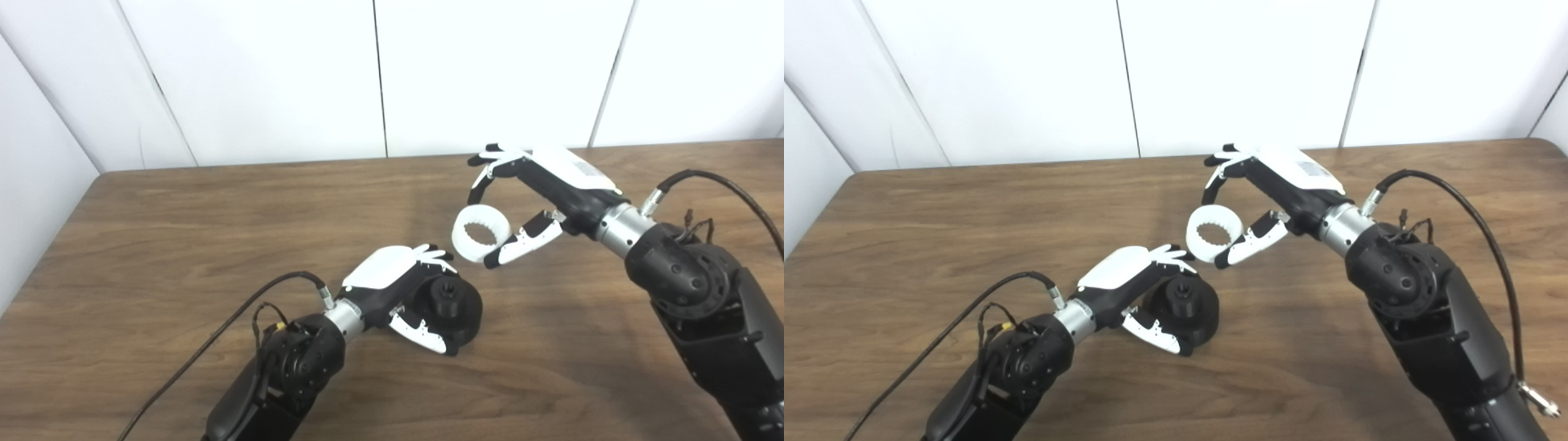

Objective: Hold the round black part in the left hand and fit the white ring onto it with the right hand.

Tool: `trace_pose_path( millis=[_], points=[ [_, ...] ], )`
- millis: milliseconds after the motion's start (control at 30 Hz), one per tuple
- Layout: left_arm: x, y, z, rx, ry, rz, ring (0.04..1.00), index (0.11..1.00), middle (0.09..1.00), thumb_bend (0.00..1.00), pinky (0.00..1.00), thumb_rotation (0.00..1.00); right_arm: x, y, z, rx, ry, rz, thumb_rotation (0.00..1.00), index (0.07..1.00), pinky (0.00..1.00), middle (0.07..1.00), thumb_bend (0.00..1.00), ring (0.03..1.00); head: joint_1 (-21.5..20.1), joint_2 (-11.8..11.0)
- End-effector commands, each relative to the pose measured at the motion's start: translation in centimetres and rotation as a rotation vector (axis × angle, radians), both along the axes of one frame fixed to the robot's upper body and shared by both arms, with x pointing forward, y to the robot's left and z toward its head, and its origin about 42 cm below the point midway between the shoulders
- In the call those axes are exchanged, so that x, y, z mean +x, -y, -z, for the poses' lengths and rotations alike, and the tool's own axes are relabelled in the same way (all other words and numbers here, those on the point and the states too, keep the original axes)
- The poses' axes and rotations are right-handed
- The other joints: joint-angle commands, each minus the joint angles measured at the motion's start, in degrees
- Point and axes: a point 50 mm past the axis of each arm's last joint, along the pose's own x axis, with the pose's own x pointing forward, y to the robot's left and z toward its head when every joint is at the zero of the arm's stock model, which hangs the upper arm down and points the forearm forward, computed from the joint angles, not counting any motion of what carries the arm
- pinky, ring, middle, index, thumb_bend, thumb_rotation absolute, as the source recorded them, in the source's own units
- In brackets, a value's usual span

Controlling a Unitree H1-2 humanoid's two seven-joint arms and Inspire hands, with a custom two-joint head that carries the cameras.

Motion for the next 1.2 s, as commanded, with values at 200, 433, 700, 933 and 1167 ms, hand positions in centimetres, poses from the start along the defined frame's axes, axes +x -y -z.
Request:
trace_pose_path(
  millis=[200,433,700,933,1167],
  points=[
    [0.1,-0.1,1.3,0.05,-0.056,0.007,0.982,0.704,0.934,0.91,0.88,0.34,-1.3,-1.0,-2.3,0.011,0.069,-0.055,0.2,0.573,0.85,0.873,0.87,0.963,-0.15,0.28],
    [0.1,-0.1,1.2,0.045,-0.061,0.005,0.985,0.706,0.936,0.91,0.89,0.32,-1.4,-1.3,-1.5,-0.005,0.058,-0.07,0.23,0.57,0.86,0.871,0.87,0.963,-0.09,0.38],
    [0.0,-0.1,1.1,0.045,-0.056,0.009,0.987,0.704,0.937,0.91,0.89,0.33,-1.5,-1.5,-0.3,-0.02,0.031,-0.068,0.21,0.57,0.87,0.864,0.88,0.959,-0.14,0.52],
    [-0.1,0.0,1.0,0.043,-0.051,0.012,0.985,0.702,0.934,0.91,0.88,0.34,-1.4,-1.8,0.5,-0.023,0.009,-0.07,0.2,0.572,0.88,0.87,0.87,0.967,0.09,0.62],
    [-0.1,-0.1,0.9,0.039,-0.054,0.01,0.986,0.706,0.936,0.91,0.89,0.32,-1.3,-2.2,1.1,-0.019,-0.013,-0.077,0.22,0.579,0.89,0.879,0.87,0.975,0.2,0.65]
  ],
)
